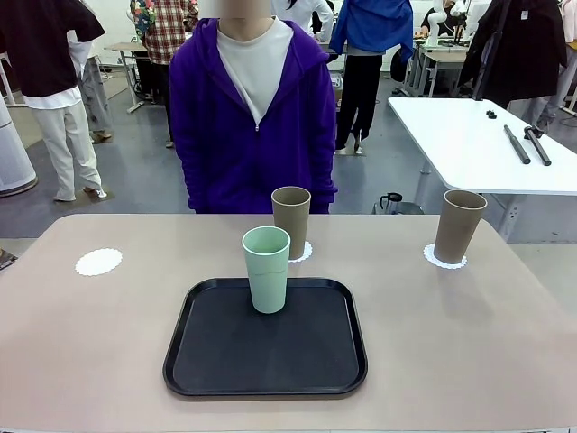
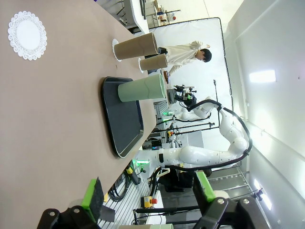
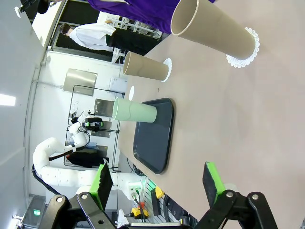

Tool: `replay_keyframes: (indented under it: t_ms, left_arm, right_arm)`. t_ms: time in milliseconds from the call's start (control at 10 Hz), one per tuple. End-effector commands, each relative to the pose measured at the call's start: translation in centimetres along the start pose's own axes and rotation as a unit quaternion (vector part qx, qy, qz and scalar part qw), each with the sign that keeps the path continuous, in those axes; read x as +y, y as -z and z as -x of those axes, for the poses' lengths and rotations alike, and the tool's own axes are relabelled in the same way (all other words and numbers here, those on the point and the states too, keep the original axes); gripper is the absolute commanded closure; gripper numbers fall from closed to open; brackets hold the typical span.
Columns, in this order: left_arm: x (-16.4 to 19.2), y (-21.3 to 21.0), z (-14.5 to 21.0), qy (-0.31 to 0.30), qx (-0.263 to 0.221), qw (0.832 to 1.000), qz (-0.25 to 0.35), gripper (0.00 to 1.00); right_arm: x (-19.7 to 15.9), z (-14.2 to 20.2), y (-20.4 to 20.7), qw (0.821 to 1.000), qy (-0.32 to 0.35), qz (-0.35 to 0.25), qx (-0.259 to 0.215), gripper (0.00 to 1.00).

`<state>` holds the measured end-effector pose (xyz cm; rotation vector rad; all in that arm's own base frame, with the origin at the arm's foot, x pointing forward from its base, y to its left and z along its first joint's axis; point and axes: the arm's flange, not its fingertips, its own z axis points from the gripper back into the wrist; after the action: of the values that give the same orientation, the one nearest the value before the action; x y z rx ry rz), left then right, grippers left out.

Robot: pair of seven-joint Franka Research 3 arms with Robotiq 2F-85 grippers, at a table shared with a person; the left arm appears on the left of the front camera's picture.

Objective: Place coasters on the table and set cups on them.
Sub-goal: Take one Reusable plastic cup from the Flat Tray and place it on a coaster set by the human.

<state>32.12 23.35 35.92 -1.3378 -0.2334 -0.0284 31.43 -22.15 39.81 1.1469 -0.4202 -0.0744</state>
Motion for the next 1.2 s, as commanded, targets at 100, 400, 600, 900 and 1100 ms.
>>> replay_keyframes:
  t_ms: [100, 400, 600, 900, 1100]
  left_arm:
    - [-0.2, -0.1, 0.1, 0.002, -0.003, 1.000, 0.000, 0.00]
    - [-5.4, 3.6, -3.8, 0.083, 0.073, 0.985, -0.131, 0.00]
    - [-9.7, 8.0, -8.4, 0.096, 0.113, 0.964, -0.222, 0.00]
    - [-14.8, 15.9, -10.9, 0.206, 0.192, 0.900, -0.334, 0.00]
    - [-15.9, 21.1, -10.3, 0.274, 0.245, 0.844, -0.391, 0.00]
  right_arm:
    - [0.1, -0.1, -0.1, 1.000, -0.002, 0.000, -0.001, 0.00]
    - [0.1, -0.1, -0.1, 1.000, -0.002, 0.000, -0.001, 0.00]
    - [0.1, -0.1, -0.1, 1.000, -0.002, 0.000, -0.001, 0.00]
    - [0.1, -0.1, -0.1, 1.000, -0.002, 0.000, -0.001, 0.00]
    - [0.1, -0.1, -0.1, 1.000, -0.002, 0.000, -0.001, 0.00]
